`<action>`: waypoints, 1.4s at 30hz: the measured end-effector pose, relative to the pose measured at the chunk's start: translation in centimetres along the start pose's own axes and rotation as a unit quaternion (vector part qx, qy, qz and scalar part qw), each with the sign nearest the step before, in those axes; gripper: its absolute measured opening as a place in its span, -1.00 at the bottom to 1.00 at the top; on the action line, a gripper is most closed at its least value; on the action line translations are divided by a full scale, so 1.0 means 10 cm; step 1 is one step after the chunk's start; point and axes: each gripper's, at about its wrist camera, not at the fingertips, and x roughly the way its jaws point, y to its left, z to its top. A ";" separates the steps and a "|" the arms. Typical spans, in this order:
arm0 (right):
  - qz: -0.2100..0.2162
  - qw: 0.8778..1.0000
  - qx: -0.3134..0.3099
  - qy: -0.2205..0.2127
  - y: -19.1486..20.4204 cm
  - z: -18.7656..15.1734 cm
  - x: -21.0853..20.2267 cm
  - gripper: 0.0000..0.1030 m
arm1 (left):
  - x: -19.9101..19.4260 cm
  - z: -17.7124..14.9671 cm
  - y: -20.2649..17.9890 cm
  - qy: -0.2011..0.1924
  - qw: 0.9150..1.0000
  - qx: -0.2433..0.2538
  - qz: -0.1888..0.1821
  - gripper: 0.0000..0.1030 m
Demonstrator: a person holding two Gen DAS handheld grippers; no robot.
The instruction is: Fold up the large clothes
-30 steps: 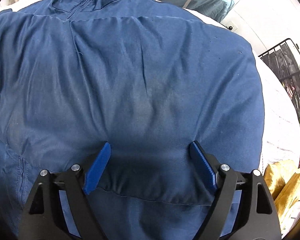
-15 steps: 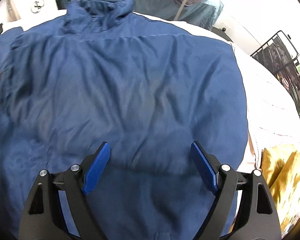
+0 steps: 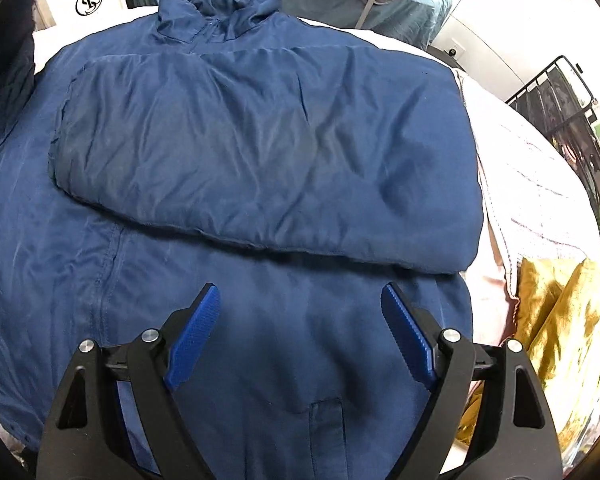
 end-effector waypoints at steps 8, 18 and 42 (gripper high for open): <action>0.020 0.999 -0.026 -0.002 0.24 0.11 -0.06 0.59 | -0.80 0.56 1.36 -0.116 0.965 -0.178 0.151 0.70; 0.024 0.999 -0.041 0.004 0.38 0.21 -0.05 0.59 | -1.20 0.54 1.21 -0.132 0.984 -0.065 0.105 0.78; 0.033 0.999 -0.019 0.013 0.27 0.16 -0.04 0.59 | -0.88 1.12 0.70 -0.134 0.952 0.087 0.260 -0.58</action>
